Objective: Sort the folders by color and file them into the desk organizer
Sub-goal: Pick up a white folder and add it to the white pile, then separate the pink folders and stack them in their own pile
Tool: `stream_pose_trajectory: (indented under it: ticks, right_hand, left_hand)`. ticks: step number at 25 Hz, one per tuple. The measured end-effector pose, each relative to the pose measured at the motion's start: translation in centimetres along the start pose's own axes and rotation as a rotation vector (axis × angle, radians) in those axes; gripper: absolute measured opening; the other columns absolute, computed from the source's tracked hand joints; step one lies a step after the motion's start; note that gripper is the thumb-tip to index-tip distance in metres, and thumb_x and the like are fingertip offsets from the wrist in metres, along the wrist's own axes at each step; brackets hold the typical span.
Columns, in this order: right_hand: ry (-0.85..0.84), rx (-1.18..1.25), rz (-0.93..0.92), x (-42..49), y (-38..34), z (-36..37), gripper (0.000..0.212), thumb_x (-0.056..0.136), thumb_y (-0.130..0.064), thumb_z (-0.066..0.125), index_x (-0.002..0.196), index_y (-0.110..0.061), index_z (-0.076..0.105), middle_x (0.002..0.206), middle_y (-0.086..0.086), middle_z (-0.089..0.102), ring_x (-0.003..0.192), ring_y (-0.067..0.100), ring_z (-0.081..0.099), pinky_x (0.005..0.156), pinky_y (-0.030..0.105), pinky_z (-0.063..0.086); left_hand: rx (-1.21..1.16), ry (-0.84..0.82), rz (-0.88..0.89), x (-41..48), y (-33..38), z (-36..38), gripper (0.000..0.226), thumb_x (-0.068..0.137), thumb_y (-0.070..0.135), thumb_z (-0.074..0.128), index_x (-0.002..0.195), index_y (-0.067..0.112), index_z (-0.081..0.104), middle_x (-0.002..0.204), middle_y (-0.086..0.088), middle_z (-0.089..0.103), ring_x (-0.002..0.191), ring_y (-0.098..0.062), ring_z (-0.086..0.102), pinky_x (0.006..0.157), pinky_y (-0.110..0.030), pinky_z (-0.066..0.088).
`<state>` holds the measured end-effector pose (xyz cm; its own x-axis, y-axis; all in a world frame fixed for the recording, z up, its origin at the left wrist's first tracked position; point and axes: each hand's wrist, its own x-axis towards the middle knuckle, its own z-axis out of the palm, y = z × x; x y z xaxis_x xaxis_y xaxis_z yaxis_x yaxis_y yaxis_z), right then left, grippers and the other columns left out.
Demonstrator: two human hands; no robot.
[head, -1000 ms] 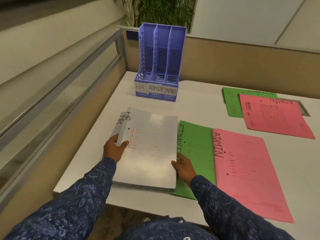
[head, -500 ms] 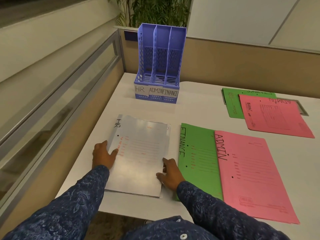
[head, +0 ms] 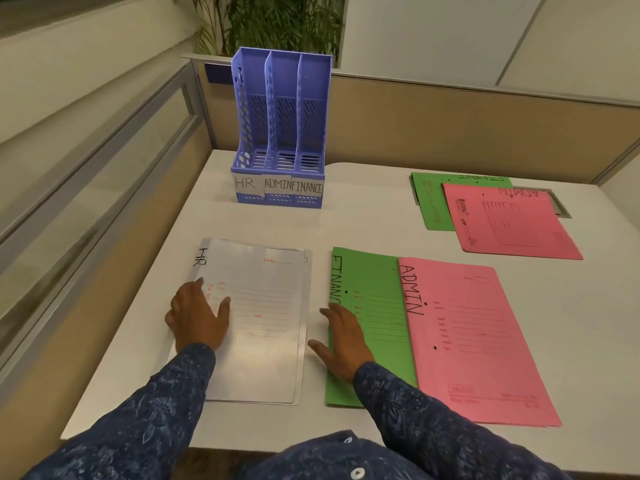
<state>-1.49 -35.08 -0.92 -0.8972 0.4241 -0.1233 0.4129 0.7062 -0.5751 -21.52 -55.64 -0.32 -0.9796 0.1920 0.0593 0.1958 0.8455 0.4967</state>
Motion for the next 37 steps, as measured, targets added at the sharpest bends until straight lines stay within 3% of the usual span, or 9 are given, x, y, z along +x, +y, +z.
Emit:
stream_pose_trajectory:
  ticks: [6, 11, 17, 21, 25, 31, 33, 35, 37]
  right_hand:
    - [0.089, -0.022, 0.047, -1.0, 4.5, -3.5, 0.075, 0.088, -0.051, 0.061, 0.149, -0.020, 0.030, 0.160, 0.002, 0.020, 0.148, 0.020, 0.017, 0.122, 0.036, 0.016]
    - [0.164, -0.048, 0.135, -2.5, 9.3, -7.0, 0.080, 0.088, -0.055, 0.061, 0.150, -0.018, 0.028, 0.161, 0.004, 0.018, 0.149, 0.021, 0.015, 0.121, 0.037, 0.012]
    - [0.246, -0.085, 0.369, -6.1, 17.3, -11.9, 0.084, 0.087, -0.060, 0.059, 0.152, -0.019, 0.026, 0.163, 0.005, 0.015, 0.150, 0.022, 0.013, 0.122, 0.039, 0.012]
    - [0.314, -0.095, 0.620, -8.5, 21.9, -14.4, 0.089, 0.085, -0.064, 0.058, 0.152, -0.018, 0.024, 0.161, 0.012, 0.017, 0.148, 0.030, 0.017, 0.120, 0.046, 0.017]
    - [0.378, -0.045, 0.862, -9.8, 25.0, -17.2, 0.089, 0.079, -0.061, 0.066, 0.147, -0.015, 0.030, 0.142, 0.015, 0.038, 0.130, 0.034, 0.038, 0.107, 0.049, 0.034]
    - [0.265, 0.120, 0.947, -9.2, 28.3, -20.1, 0.078, 0.081, -0.058, 0.068, 0.139, -0.012, 0.041, 0.135, 0.015, 0.050, 0.124, 0.034, 0.049, 0.105, 0.044, 0.039]
    - [0.230, 0.186, 0.957, -8.8, 29.3, -20.9, 0.076, 0.082, -0.056, 0.069, 0.136, -0.010, 0.043, 0.135, 0.014, 0.053, 0.123, 0.034, 0.052, 0.105, 0.045, 0.041]
    - [0.235, 0.251, 0.968, -8.5, 30.0, -21.5, 0.077, 0.081, -0.055, 0.071, 0.134, -0.007, 0.043, 0.135, 0.014, 0.053, 0.122, 0.034, 0.052, 0.104, 0.046, 0.042]
    - [0.263, 0.244, 0.996, -8.3, 30.8, -22.2, 0.078, 0.079, -0.056, 0.072, 0.133, -0.007, 0.044, 0.134, 0.015, 0.052, 0.123, 0.035, 0.050, 0.103, 0.047, 0.042]
  left_hand:
    - [-0.097, -0.142, 0.299, -4.2, 8.7, 4.3, 0.062, 0.090, 0.037, 0.064, 0.143, 0.015, 0.040, 0.143, -0.010, 0.043, 0.132, -0.029, 0.040, 0.108, -0.052, 0.028]
    - [-0.101, -0.356, 0.508, -8.6, 16.3, 8.4, 0.064, 0.089, 0.044, 0.062, 0.142, 0.017, 0.038, 0.145, -0.003, 0.042, 0.134, -0.022, 0.039, 0.112, -0.043, 0.028]
    - [0.174, -0.609, 0.646, -13.3, 23.3, 12.9, 0.080, 0.089, 0.059, 0.051, 0.151, 0.018, 0.024, 0.160, -0.005, 0.023, 0.148, -0.020, 0.020, 0.120, -0.044, 0.012]
    - [0.235, -0.654, 0.541, -15.6, 25.4, 14.9, 0.081, 0.085, 0.070, 0.043, 0.147, 0.019, 0.035, 0.162, -0.010, 0.014, 0.150, -0.027, 0.011, 0.119, -0.052, 0.007]
    - [0.220, -0.569, 0.433, -16.4, 27.6, 15.6, 0.066, 0.085, 0.070, 0.044, 0.127, 0.019, 0.050, 0.135, -0.007, 0.042, 0.125, -0.025, 0.039, 0.104, -0.046, 0.033]
    - [0.050, -0.669, 0.114, -16.8, 31.2, 16.6, 0.052, 0.084, 0.062, 0.058, 0.107, 0.016, 0.065, 0.116, -0.008, 0.052, 0.104, -0.026, 0.057, 0.093, -0.042, 0.051]
    - [-0.177, -0.728, 0.063, -17.0, 32.2, 17.0, 0.032, 0.088, 0.048, 0.062, 0.095, 0.017, 0.068, 0.109, -0.008, 0.065, 0.086, -0.018, 0.066, 0.075, -0.032, 0.059]
    - [-0.353, -0.791, 0.014, -17.4, 33.2, 17.3, 0.015, 0.091, 0.032, 0.064, 0.091, 0.017, 0.066, 0.102, -0.005, 0.072, 0.070, -0.004, 0.064, 0.051, -0.014, 0.051]
    - [-0.409, -0.817, -0.017, -18.1, 34.1, 17.7, 0.025, 0.091, 0.029, 0.065, 0.106, 0.011, 0.060, 0.102, 0.001, 0.069, 0.074, -0.004, 0.062, 0.050, -0.012, 0.046]
